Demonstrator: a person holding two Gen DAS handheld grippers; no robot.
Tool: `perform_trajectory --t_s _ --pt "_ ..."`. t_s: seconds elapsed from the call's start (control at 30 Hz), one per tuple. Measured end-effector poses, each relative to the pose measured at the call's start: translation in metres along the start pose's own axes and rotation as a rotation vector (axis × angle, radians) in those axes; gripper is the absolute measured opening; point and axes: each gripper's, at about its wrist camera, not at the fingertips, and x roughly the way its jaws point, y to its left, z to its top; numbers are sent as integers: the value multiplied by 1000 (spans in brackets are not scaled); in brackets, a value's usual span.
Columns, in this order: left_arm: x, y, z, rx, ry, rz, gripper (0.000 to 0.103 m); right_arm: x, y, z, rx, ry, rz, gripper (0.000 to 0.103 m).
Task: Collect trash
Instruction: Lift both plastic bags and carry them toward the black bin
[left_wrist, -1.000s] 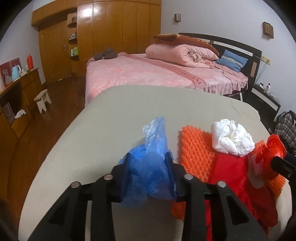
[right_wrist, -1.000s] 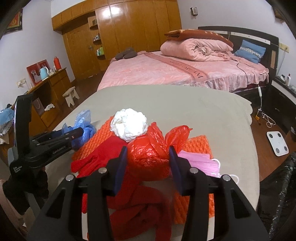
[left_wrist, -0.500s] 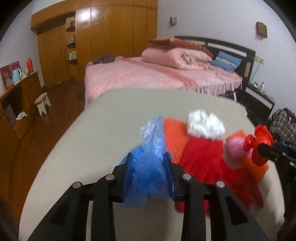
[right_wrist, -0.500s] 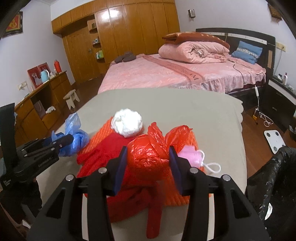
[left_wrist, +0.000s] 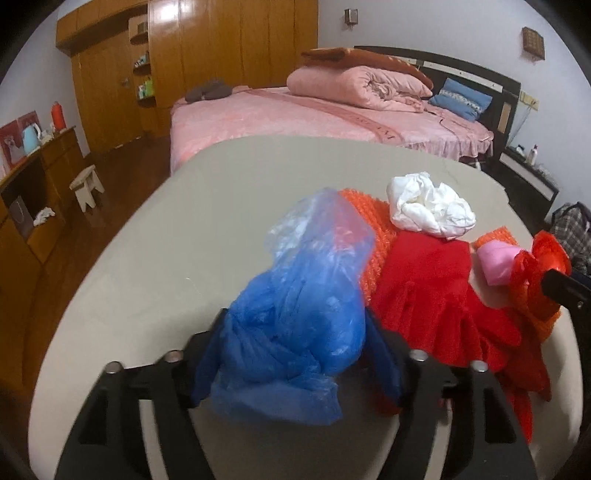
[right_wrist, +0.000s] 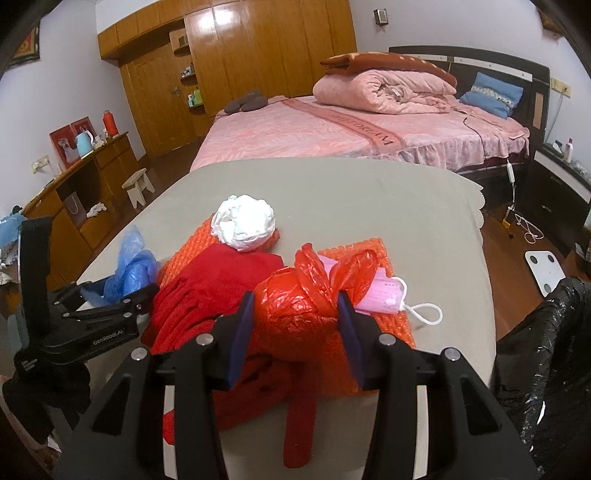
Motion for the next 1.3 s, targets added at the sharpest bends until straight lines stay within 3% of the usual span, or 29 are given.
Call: perform_trajectory --t_s 0.13,0.43,0.67,0.93,1.3 --pt "-9 4 -1 -22 -35 -10 53 -8 -2 2 1 -18 2 43" --pt "-63 -13 9 -3 -153 -22 53 -41 -5 11 1 -80 9 43" --pt "-87 -41 14 27 -185 -56 53 -72 -16 14 17 -124 -7 43" --pt "-111 -89 18 88 -215 -135 53 -108 -50 11 60 -162 -78 43" --pt "-127 -170 18 185 -228 -267 53 -152 -105 -19 142 -184 -195 43"
